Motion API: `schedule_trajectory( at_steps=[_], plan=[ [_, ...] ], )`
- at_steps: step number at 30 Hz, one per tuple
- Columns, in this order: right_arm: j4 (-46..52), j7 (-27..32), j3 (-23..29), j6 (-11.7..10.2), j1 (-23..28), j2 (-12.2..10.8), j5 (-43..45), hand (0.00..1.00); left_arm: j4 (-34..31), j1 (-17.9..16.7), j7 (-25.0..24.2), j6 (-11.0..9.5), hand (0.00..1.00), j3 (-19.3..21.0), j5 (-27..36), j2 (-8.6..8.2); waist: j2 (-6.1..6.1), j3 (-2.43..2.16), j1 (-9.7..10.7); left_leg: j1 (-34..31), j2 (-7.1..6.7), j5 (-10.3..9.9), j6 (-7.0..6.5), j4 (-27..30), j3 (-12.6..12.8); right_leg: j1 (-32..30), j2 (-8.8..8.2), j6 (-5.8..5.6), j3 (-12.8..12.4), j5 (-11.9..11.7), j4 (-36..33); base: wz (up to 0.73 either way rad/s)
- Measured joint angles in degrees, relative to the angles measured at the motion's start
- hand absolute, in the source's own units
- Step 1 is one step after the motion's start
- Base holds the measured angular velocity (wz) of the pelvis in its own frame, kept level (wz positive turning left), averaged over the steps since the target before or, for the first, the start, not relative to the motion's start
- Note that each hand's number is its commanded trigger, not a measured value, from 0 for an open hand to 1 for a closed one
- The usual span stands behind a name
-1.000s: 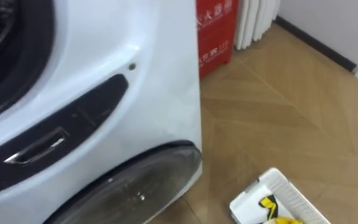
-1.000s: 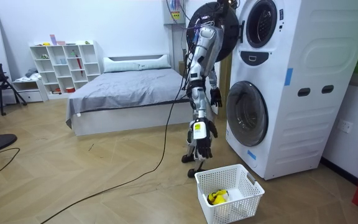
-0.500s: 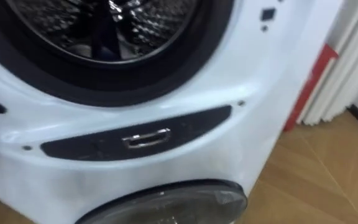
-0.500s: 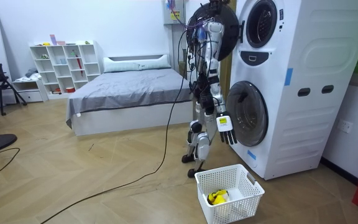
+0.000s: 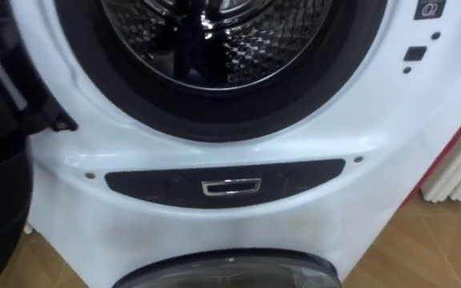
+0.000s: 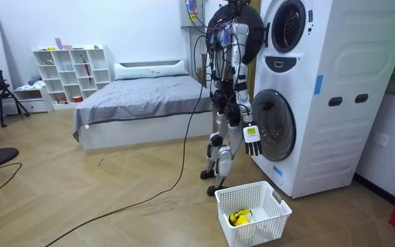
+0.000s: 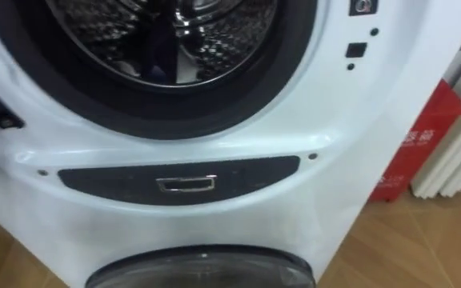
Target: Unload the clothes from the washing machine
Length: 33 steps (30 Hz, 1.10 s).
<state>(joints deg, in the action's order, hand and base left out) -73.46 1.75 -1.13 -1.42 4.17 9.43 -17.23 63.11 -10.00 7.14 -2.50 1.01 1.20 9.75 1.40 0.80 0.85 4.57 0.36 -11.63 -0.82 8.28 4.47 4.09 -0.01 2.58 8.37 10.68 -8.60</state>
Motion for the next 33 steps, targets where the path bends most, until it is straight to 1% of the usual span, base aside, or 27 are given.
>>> schedule_trajectory(
  at_steps=[1, 5, 7, 9, 11, 14, 15, 17, 18, 20, 22, 23, 24, 25, 26, 27, 28, 29, 30, 31, 32, 33],
  plan=[
    [0.0, 0.0, 0.0, 0.2, -0.2, 0.0, 0.3, 0.00, 0.0, -0.5, 0.0, 0.0, 0.00, 1.0, -1.1, 0.00, -0.02, -0.02, -0.2, 0.0, -0.02, 0.0, 0.00, 0.0, -0.1, 0.1, -0.02, -0.01, 0.2, 0.0, 0.0, 0.10],
    [-0.1, -0.4, 0.0, 0.2, -0.4, 0.0, 1.3, 0.00, 0.0, -0.9, 0.1, 0.1, 0.00, 2.2, -3.1, -0.15, -0.24, -0.07, -1.1, 0.0, -0.12, -0.1, 0.07, 0.0, -0.8, 0.0, 0.00, -0.15, 0.3, 0.1, 0.0, 0.09],
    [-0.1, -1.0, -0.2, 0.2, 0.0, 0.0, 1.3, 0.00, 0.0, -1.5, 0.2, 0.1, 0.00, 2.3, -3.6, -0.17, -0.48, -0.23, -1.3, 0.0, -0.21, -0.1, 0.07, 0.4, -1.4, 0.2, -0.02, -0.24, 0.4, 0.1, 0.0, 0.11],
    [-0.1, -1.6, -0.3, 0.2, -0.1, 0.0, 1.5, 0.00, 0.0, -2.3, 0.2, 0.1, 0.00, 2.3, -4.8, -0.19, -0.90, -0.55, -1.4, 0.0, -0.20, -0.1, 0.07, 0.6, -1.4, 0.3, -0.06, -0.26, 0.5, 0.1, 0.0, 0.00],
    [-0.1, -2.0, -0.3, 0.2, -0.2, 0.0, 1.6, 0.00, 0.0, -2.3, 0.2, 0.1, 0.00, 2.6, -5.9, -0.29, -0.94, -0.59, -1.5, 0.2, -0.16, -0.1, 0.07, 0.8, -1.4, 0.4, -0.04, -0.25, 0.5, 0.1, 0.0, 0.00],
    [-0.1, -1.9, -0.7, 0.2, -0.1, -0.1, 2.3, 0.00, 0.0, -2.7, 0.2, 0.3, 0.00, 3.2, -5.8, -0.95, -1.07, -0.54, -1.4, 0.9, -0.16, -0.1, 0.07, 0.7, -1.2, 1.0, -0.03, -0.24, 0.2, 0.1, 0.0, -0.04],
    [-0.1, -1.9, -1.4, 0.2, -0.1, -0.1, 2.3, 0.00, 0.0, -2.7, 0.2, 0.8, 0.00, 3.1, -5.8, -1.21, -1.01, -0.60, -1.2, 1.1, -0.16, -0.1, 0.07, 0.7, -1.2, 1.3, -0.02, -0.24, 0.2, 0.1, 0.0, 0.00],
    [-0.1, -1.8, -1.5, 0.2, -0.1, -0.3, 2.3, 0.00, 0.0, -3.2, 0.3, 1.4, 0.00, 3.1, -5.9, -1.47, -0.99, -0.55, -1.1, 1.4, -0.17, -0.1, 0.07, 0.8, -1.2, 1.7, -0.01, -0.22, 0.2, 0.1, 0.1, 0.00],
    [-0.1, -1.7, -1.5, 0.2, 0.0, -0.3, 2.5, 0.00, 0.0, -3.3, 0.9, 1.7, 0.00, 3.1, -6.2, -1.56, -0.76, -0.43, -1.1, 1.8, -0.16, -0.1, 0.08, 0.8, -1.1, 2.0, 0.00, -0.15, 0.2, 0.2, 0.1, -0.04],
    [0.0, -1.8, -1.6, 0.2, 0.1, -0.5, 3.4, 0.00, 0.0, -3.5, 1.3, 2.3, 0.00, 3.2, -8.3, -1.49, -0.65, -0.32, -1.2, 1.9, -0.10, -0.1, 0.12, 1.1, -1.1, 2.3, 0.05, -0.04, 0.1, 0.3, 0.2, -0.05],
    [0.0, -1.8, -1.6, 0.2, 0.1, -0.5, 4.0, 0.00, 0.0, -3.6, 1.4, 3.3, 0.00, 3.3, -9.8, -1.44, -0.58, -0.36, -1.3, 1.8, 0.13, -0.4, 0.50, 1.7, -0.7, 2.2, 0.16, 0.16, -0.2, 0.5, -0.1, -0.07],
    [0.1, -1.9, -1.6, 0.2, 0.2, -0.5, 4.2, 0.00, 0.0, -3.7, 1.4, 3.9, 0.00, 3.3, -10.8, -1.45, -0.69, -0.46, -1.4, 1.0, 0.35, -0.8, 0.75, 3.3, -0.7, 1.9, 0.20, 0.30, -0.3, 0.9, -0.3, -0.07],
    [0.2, -1.9, -1.6, 0.2, 0.2, -0.5, 4.4, 0.00, -0.1, -4.0, 1.3, 4.0, 0.00, 3.4, -11.8, -1.45, -0.63, -0.49, -1.5, 0.2, 0.94, -1.4, 0.93, 5.4, -0.6, 1.9, 0.41, 0.46, -0.4, 0.9, -0.6, -0.09],
    [0.2, -1.9, -1.6, 0.2, 0.2, -0.5, 4.6, 0.00, -0.1, -4.2, 1.3, 4.1, 0.00, 3.4, -12.8, -1.45, -0.82, -0.43, -1.5, -0.3, 1.15, -1.8, 1.17, 6.7, -0.6, 1.9, 0.84, 0.63, -0.4, 1.0, -0.6, -0.13],
    [0.4, -2.0, -1.6, 0.2, 0.3, -0.5, 5.3, 0.00, -0.3, -4.0, 1.3, 4.3, 0.00, 3.3, -13.8, -1.44, -0.88, -0.45, -1.5, -2.1, 1.76, -2.7, 1.77, 10.3, -0.6, 1.3, 1.43, 1.02, -0.4, 1.1, -1.3, -0.17],
    [0.7, -2.2, -1.7, 0.2, 0.2, -0.5, 6.1, 0.00, -0.3, -3.9, 1.0, 4.6, 0.00, 3.4, -14.5, -1.44, -0.89, -0.50, -1.7, -4.3, 2.33, -3.3, 2.25, 13.9, -0.9, 0.7, 1.99, 1.53, -0.5, 1.0, -1.6, -0.17],
    [0.8, -2.3, -1.5, 0.2, 0.2, -0.5, 6.6, 0.00, -0.3, -3.8, 0.8, 4.8, 0.00, 3.4, -14.7, -1.45, -0.95, -0.52, -1.9, -5.2, 2.48, -3.4, 2.53, 15.5, -1.3, 0.3, 2.24, 1.89, -0.6, 0.8, -1.6, -0.26],
    [1.0, -2.5, -1.4, 0.1, 0.1, -0.4, 7.6, 0.00, -0.3, -3.4, 0.4, 4.8, 0.00, 3.4, -15.1, -1.52, -1.07, -0.53, -2.4, -7.1, 3.14, -3.8, 3.18, 18.5, -2.6, -0.5, 2.66, 2.58, -0.7, 0.4, -1.7, -0.35],
    [1.2, -2.5, -1.4, 0.1, -0.3, -0.1, 8.7, 0.00, -0.4, -2.8, -0.3, 5.0, 0.00, 3.4, -15.1, -1.71, -1.04, -0.62, -2.4, -9.0, 4.23, -4.6, 3.50, 22.4, -2.9, -1.4, 3.25, 3.48, 0.1, 0.2, -2.0, -0.42],
    [1.2, -2.5, -1.3, 0.1, -0.5, 0.1, 9.3, 0.00, -0.5, -2.6, -0.5, 5.1, 0.00, 3.4, -15.1, -1.92, -1.39, -0.45, -2.4, -10.1, 5.20, -5.1, 3.22, 26.5, -2.8, -1.8, 3.60, 3.84, 0.9, 0.3, -2.4, -0.56],
    [1.5, -2.2, -0.9, 0.1, -1.1, 0.4, 10.4, 0.00, -0.5, -2.7, -0.9, 5.1, 0.00, 3.4, -15.1, -2.37, -2.21, -0.23, -2.3, -10.9, 7.12, -5.2, 3.26, 35.3, -2.6, -2.1, 4.83, 4.49, 1.9, 0.5, -3.1, -0.37],
    [2.1, -1.8, -0.9, -0.1, -0.7, 0.5, 10.5, 0.00, -0.5, -2.2, -1.4, 5.1, 0.00, 3.4, -15.0, -2.48, -3.62, -0.56, -1.0, -10.4, 8.65, -5.1, 3.42, 42.0, -3.2, -2.0, 6.06, 5.06, 2.9, 0.4, -3.2, -0.14]
  ],
)
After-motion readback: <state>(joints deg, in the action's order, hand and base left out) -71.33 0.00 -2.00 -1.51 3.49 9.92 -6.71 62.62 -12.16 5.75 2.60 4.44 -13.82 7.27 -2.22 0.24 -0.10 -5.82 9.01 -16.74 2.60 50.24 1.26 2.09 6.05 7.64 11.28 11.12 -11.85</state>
